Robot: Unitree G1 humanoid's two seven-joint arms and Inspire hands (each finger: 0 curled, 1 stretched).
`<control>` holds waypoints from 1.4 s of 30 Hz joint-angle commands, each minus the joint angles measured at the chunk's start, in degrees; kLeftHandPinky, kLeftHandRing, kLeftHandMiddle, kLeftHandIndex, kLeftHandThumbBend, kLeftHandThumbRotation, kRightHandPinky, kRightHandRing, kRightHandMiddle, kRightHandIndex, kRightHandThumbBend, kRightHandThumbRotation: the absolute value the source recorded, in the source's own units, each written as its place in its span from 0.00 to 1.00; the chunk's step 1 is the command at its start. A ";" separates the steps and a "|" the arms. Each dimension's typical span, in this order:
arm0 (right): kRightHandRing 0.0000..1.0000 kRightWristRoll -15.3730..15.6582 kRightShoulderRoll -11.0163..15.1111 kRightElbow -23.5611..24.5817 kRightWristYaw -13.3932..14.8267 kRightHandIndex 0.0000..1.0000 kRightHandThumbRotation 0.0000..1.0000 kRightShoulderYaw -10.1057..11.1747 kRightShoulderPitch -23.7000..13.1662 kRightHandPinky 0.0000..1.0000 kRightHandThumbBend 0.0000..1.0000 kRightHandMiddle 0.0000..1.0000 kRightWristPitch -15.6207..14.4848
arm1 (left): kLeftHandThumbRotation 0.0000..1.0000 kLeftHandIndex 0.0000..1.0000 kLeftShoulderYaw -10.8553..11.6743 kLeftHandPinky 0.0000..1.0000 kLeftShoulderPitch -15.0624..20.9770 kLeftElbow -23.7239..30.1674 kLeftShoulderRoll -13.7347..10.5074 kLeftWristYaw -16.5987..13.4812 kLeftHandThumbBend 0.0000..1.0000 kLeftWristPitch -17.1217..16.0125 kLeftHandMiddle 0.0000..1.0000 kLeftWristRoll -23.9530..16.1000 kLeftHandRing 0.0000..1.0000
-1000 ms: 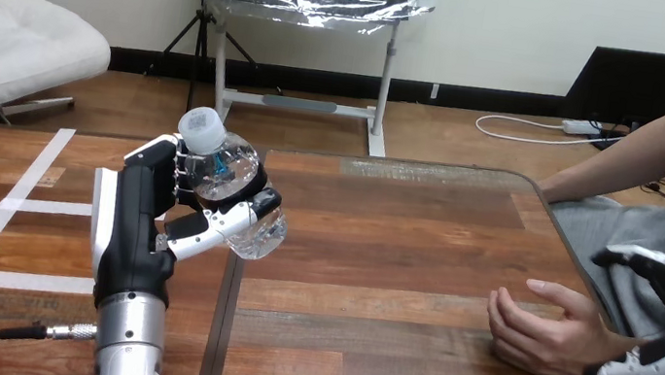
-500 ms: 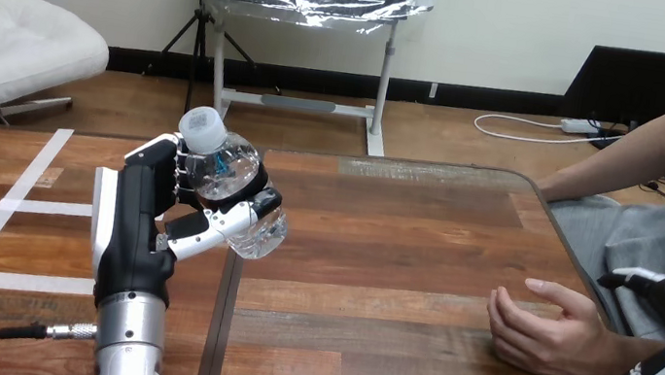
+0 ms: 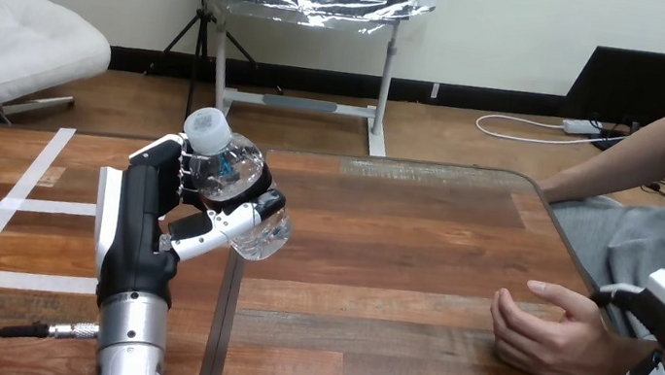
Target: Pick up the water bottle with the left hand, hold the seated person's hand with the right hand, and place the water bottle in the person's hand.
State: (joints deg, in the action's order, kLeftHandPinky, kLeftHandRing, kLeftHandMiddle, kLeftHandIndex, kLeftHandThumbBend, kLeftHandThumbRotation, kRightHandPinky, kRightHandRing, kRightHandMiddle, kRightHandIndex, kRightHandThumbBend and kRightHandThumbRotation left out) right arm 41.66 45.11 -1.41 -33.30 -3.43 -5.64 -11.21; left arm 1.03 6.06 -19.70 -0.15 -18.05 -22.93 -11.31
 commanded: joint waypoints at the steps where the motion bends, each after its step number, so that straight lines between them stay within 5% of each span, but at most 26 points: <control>1: 0.92 1.85 3.27 -2.92 -0.52 0.88 0.00 -1.89 -6.04 0.85 0.76 0.92 0.52 | 0.00 0.47 0.44 0.39 2.46 1.60 -0.68 0.05 0.70 -2.63 0.46 0.12 0.42; 28: 0.87 2.94 3.36 -18.91 3.64 0.85 0.01 -8.43 -13.78 0.81 0.75 0.88 8.42 | 0.00 0.47 0.70 0.38 2.44 2.21 -0.71 0.55 0.71 -2.51 0.46 0.45 0.42; 42: 0.83 4.50 2.47 -24.52 4.11 0.85 0.01 -11.71 -17.34 0.71 0.74 0.87 9.07 | 0.00 0.47 0.87 0.38 2.28 2.34 -1.04 0.83 0.70 -2.81 0.46 0.48 0.42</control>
State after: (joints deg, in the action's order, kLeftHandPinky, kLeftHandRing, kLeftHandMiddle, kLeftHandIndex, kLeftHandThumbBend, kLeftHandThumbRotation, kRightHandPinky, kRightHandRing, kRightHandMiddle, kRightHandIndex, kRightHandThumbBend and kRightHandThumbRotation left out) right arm 45.18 47.54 -23.80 -30.62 -13.49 -18.46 -2.72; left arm 1.50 6.04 -19.70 -0.23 -17.46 -23.24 -10.83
